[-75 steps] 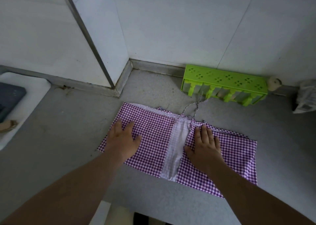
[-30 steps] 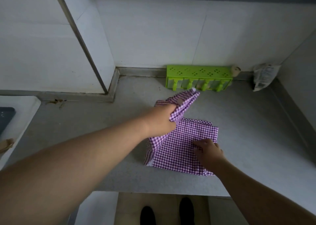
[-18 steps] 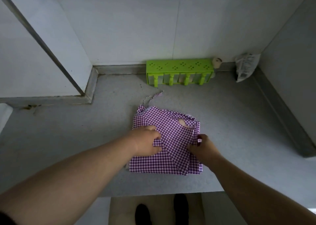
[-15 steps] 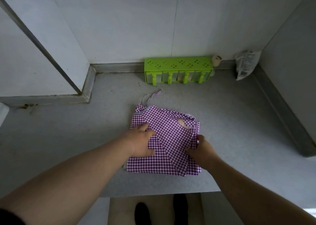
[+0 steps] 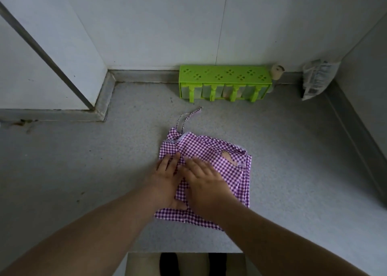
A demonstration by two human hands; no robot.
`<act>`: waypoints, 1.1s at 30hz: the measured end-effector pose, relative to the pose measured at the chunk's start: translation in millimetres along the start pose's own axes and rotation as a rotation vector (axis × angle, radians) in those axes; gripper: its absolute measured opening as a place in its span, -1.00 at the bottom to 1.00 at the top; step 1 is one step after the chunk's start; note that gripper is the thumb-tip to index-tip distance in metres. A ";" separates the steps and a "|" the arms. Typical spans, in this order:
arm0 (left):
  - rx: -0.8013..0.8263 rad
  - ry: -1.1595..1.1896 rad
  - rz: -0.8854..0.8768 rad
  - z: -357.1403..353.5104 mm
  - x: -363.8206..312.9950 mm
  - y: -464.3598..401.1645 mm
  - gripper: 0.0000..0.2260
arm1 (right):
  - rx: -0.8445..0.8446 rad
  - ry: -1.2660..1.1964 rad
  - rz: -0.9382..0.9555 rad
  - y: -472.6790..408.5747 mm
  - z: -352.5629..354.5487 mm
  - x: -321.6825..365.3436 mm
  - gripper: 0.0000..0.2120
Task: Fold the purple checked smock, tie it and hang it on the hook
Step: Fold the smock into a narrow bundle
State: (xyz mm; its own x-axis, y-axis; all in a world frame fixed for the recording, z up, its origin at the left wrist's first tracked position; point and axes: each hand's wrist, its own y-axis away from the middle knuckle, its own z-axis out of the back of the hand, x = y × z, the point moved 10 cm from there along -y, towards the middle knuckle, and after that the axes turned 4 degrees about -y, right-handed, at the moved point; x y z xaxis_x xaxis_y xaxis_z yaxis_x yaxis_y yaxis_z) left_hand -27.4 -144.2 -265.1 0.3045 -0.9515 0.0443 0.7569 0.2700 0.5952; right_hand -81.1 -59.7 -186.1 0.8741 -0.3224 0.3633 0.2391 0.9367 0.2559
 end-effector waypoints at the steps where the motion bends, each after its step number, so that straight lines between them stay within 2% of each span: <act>1: -0.036 0.010 -0.007 -0.9 2.6 -3.4 0.23 | 0.033 0.018 -0.021 -10.2 -12.2 -9.5 -0.36; 6: -0.057 0.063 -0.044 -5.5 10.4 -5.3 0.19 | 0.001 0.055 -0.257 -18.6 -20.5 -104.5 -0.23; 9: -0.034 0.094 -0.064 -4.3 8.0 -3.4 0.19 | 0.013 0.052 -0.313 -4.1 -14.3 -140.9 -0.28; 13: -0.035 0.096 -0.047 -6.4 10.6 -4.9 0.20 | 0.036 0.084 -0.344 -3.5 -10.2 -142.9 -0.34; 15: -0.052 0.096 -0.048 -5.6 11.7 -5.7 0.21 | -0.023 0.092 -0.382 -7.8 -0.4 -124.9 -0.36; 18: -0.091 0.093 -0.042 -4.8 13.5 -4.9 0.23 | -0.149 -0.012 -0.268 -14.5 4.6 -59.2 -0.36; 21: -0.122 0.097 -0.012 -4.4 14.3 -5.5 0.24 | -0.085 -0.038 -0.192 -11.4 -32.5 -23.9 -0.36; 25: -0.117 0.076 -0.025 -3.6 14.1 -7.2 0.23 | -0.040 0.040 -0.190 1.2 -45.6 -50.8 -0.26; 28: -0.073 0.103 -0.047 -5.7 13.4 -5.6 0.23 | -0.070 0.038 -0.281 16.3 -36.0 -91.5 -0.20; 33: -0.049 0.117 -0.043 -6.6 13.4 -4.5 0.23 | -0.027 0.043 -0.407 52.3 -27.5 -154.3 -0.34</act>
State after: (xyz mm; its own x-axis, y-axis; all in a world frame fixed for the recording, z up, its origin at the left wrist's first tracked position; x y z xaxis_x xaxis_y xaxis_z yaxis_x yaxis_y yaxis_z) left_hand -22.9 -157.1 -272.5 0.3342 -0.9394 -0.0766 0.7975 0.2386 0.5541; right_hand -191.8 42.8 -253.4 0.7226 -0.6619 0.1993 0.5797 0.7373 0.3469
